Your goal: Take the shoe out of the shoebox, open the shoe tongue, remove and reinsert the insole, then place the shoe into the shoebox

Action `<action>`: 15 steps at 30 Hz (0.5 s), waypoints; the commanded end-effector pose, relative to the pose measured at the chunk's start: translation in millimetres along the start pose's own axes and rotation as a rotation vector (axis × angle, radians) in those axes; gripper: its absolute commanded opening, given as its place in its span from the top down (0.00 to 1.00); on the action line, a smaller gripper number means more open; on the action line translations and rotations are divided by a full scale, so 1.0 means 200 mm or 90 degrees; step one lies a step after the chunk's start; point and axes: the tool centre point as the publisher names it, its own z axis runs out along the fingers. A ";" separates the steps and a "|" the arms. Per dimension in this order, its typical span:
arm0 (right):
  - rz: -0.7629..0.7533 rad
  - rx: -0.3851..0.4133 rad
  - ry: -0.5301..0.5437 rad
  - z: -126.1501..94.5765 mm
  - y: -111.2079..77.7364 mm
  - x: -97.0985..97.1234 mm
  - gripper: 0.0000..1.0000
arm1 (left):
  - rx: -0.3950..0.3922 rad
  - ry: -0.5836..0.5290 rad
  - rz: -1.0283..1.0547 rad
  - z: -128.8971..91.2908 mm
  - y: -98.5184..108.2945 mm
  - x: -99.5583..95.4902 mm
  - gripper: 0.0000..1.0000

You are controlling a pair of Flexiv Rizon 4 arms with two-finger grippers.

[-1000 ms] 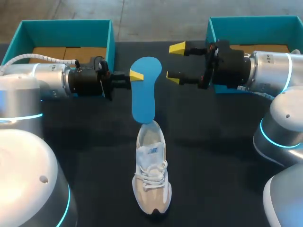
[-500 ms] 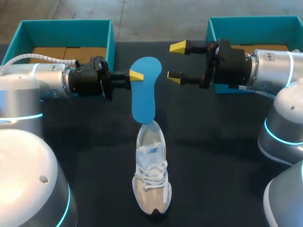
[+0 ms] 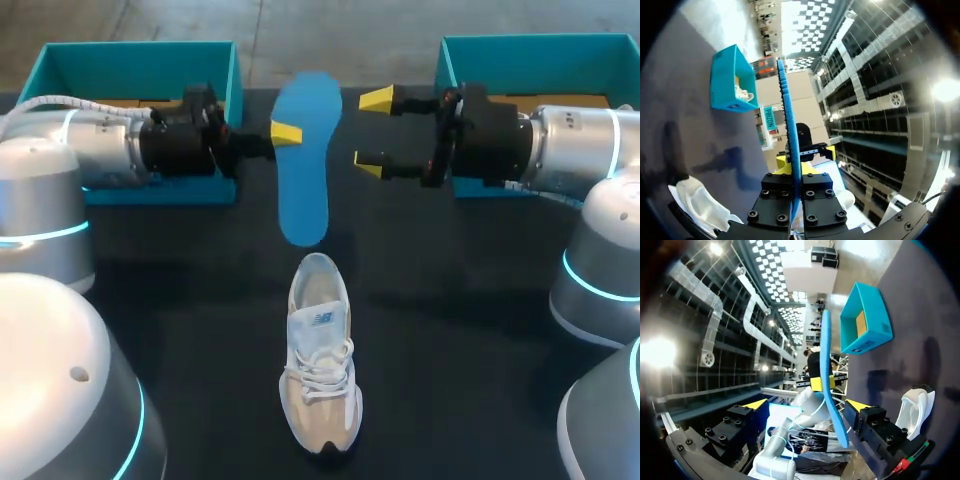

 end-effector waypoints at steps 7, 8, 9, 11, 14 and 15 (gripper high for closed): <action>0.001 -0.001 -0.001 0.01 0.00 0.00 0.00 | 0.002 0.084 0.468 -0.11 -0.04 0.04 1.00; 0.001 -0.001 -0.001 0.01 0.00 0.00 0.00 | 0.001 0.085 0.506 -0.12 -0.04 0.05 1.00; 0.001 -0.001 -0.001 0.01 0.00 0.00 0.00 | 0.000 0.088 0.540 -0.12 -0.03 0.05 1.00; 0.001 -0.001 -0.001 0.01 0.00 0.00 0.00 | 0.003 0.099 0.608 -0.12 -0.03 0.06 1.00; 0.001 -0.001 -0.001 0.01 0.00 0.00 0.00 | 0.004 0.109 0.709 -0.11 -0.02 0.07 1.00; 0.001 -0.001 -0.001 0.01 0.00 0.00 0.00 | 0.004 0.104 0.745 -0.11 -0.01 0.07 1.00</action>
